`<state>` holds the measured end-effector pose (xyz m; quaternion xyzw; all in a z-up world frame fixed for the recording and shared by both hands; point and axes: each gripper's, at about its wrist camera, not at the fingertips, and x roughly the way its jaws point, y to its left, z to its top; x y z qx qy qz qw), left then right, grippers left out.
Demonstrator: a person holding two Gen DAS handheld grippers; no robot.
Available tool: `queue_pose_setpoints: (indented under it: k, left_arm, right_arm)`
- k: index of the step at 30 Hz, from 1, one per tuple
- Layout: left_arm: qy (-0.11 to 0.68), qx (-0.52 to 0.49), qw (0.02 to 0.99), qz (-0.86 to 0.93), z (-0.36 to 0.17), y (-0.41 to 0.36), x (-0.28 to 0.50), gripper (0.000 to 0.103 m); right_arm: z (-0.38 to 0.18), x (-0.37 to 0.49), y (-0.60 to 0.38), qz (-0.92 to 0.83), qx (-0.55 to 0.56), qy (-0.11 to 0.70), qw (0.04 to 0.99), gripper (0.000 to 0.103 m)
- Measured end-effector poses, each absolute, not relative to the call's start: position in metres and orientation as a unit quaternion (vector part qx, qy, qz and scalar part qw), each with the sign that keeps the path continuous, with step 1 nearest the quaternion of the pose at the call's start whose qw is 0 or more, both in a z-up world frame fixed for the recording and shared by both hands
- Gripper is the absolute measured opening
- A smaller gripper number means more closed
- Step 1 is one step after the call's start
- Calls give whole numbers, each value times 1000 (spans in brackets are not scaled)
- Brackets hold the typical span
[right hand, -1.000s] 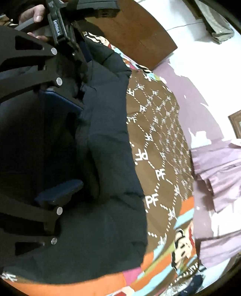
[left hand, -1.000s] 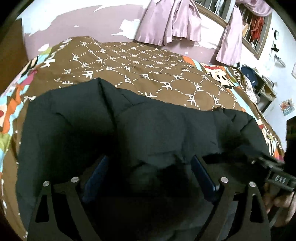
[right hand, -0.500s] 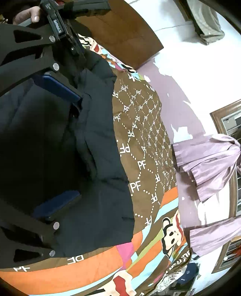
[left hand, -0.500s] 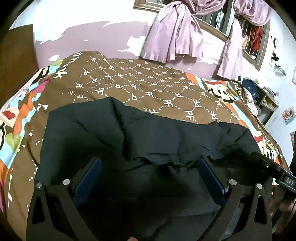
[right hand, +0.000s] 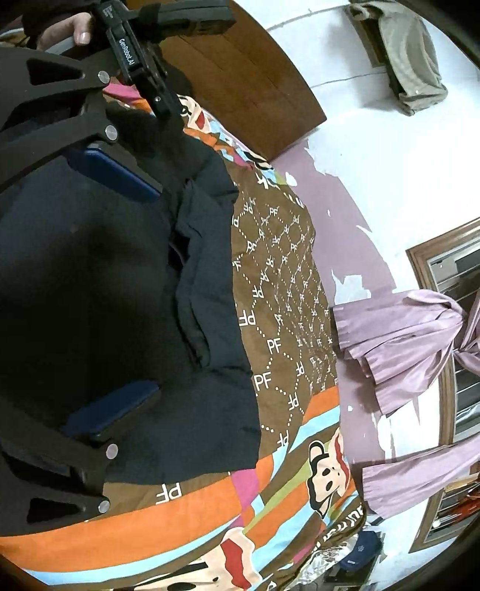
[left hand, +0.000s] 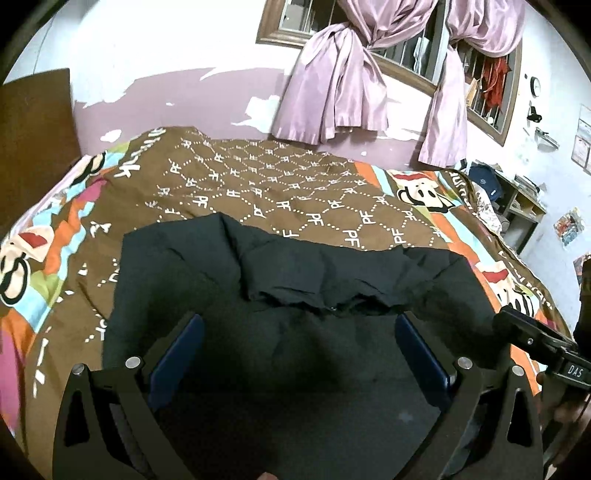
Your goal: Fold large clothes
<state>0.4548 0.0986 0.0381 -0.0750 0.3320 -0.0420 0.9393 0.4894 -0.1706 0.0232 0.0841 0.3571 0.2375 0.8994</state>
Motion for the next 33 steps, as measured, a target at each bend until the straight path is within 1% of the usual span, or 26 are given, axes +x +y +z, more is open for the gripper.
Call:
queue_pose_setpoints:
  k: [8, 13, 19, 25, 33]
  left_arm:
    - [326, -69, 942, -41, 65, 79, 410, 101]
    - [313, -44, 948, -33, 81, 57, 368, 101]
    - [300, -49, 952, -27, 96, 50, 321, 101]
    - [302, -56, 951, -32, 103, 49, 284, 101]
    - [335, -42, 940, -46, 98, 39, 246, 101]
  right_arm:
    - [47, 447, -176, 256, 70, 349, 899, 98]
    - [68, 415, -183, 264, 62, 333, 903, 98]
    - [84, 373, -197, 268, 50, 332, 903, 98]
    - [84, 330, -208, 267, 29, 321, 908, 98]
    - [70, 285, -211, 268, 15, 316, 910, 98]
